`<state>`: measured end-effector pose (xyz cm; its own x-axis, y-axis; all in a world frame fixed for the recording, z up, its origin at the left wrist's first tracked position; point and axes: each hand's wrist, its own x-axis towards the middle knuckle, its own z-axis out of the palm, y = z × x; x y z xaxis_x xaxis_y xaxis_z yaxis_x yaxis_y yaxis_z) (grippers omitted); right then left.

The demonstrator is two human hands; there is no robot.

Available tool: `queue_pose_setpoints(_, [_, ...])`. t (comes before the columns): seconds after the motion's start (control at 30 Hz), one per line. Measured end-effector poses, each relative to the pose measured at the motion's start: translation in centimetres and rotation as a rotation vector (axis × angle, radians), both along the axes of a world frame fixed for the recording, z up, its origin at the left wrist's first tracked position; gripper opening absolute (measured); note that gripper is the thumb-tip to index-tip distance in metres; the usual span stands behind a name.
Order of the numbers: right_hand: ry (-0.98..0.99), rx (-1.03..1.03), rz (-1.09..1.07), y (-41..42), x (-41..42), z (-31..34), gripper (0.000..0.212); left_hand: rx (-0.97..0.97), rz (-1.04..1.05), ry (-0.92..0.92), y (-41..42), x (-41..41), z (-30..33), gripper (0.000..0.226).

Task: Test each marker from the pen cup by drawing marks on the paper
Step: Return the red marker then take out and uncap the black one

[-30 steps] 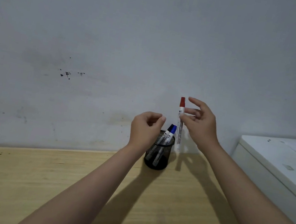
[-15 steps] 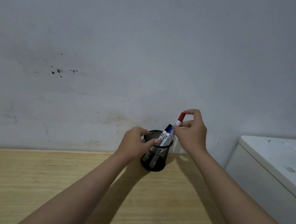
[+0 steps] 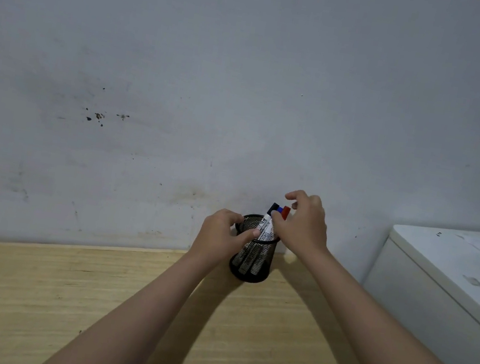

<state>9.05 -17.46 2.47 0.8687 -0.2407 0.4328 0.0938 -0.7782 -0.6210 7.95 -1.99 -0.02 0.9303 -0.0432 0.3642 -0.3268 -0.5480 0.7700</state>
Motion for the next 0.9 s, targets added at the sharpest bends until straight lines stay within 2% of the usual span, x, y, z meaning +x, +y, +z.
queue_pose_setpoints(0.13, [0.072,-0.141,-0.045,0.5,0.9,0.6,0.033,0.017,-0.001,-0.007,0.1,0.1,-0.1,0.046])
queue_pose_setpoints(0.27, [0.090,-0.196,-0.072,1.2,1.3,0.8,0.026,0.037,-0.009,-0.016,0.1,0.2,-0.1,0.047])
queue_pose_setpoints(0.43, [-0.042,-0.193,-0.007,1.7,0.7,1.5,0.014,0.057,-0.009,-0.009,0.0,0.1,-0.1,0.051])
queue_pose_setpoints(0.53, [-0.074,-0.206,0.081,2.2,-0.3,2.1,0.008,0.054,-0.021,-0.003,-0.1,-0.3,0.3,0.045])
queue_pose_setpoints(0.67, [-0.123,-0.001,0.242,2.1,-1.6,3.2,0.004,0.024,-0.015,-0.023,0.7,-1.0,1.0,0.052])
queue_pose_setpoints(0.77, [-0.196,0.227,0.375,2.1,-3.6,4.9,0.010,-0.103,-0.008,-0.106,1.5,-2.3,2.3,0.040])
queue_pose_setpoints(0.9, [-0.247,0.404,0.517,3.0,-7.5,7.5,0.018,-0.257,-0.074,-0.181,2.3,-5.6,5.3,0.031])
